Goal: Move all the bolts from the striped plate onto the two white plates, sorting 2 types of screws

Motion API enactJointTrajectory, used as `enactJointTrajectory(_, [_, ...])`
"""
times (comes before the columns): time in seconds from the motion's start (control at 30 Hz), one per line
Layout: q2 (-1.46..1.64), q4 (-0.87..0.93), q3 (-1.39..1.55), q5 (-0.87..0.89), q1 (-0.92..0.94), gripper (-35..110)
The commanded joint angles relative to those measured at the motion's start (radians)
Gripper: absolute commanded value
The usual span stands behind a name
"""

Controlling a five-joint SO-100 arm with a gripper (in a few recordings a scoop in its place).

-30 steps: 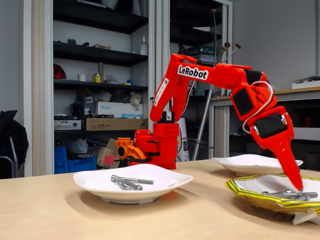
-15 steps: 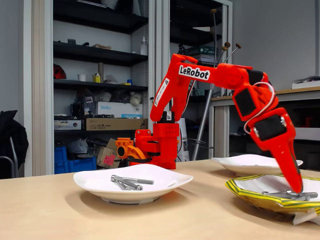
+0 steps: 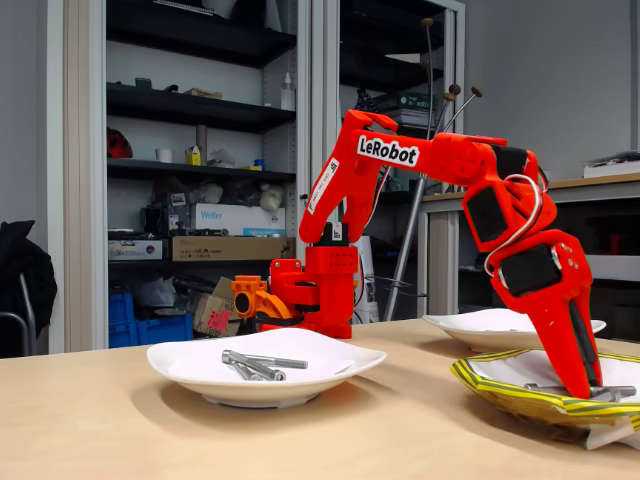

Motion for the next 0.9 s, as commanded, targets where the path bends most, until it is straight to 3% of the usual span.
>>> enactJointTrajectory(0.0, [0.000, 0.041, -0.052, 0.040, -0.008, 1])
enactJointTrajectory(0.27, [0.008, 0.175, -0.152, 0.043, -0.028, 0])
enactJointTrajectory(0.87, [0.202, 0.540, -0.218, -0.210, 0.101, 0])
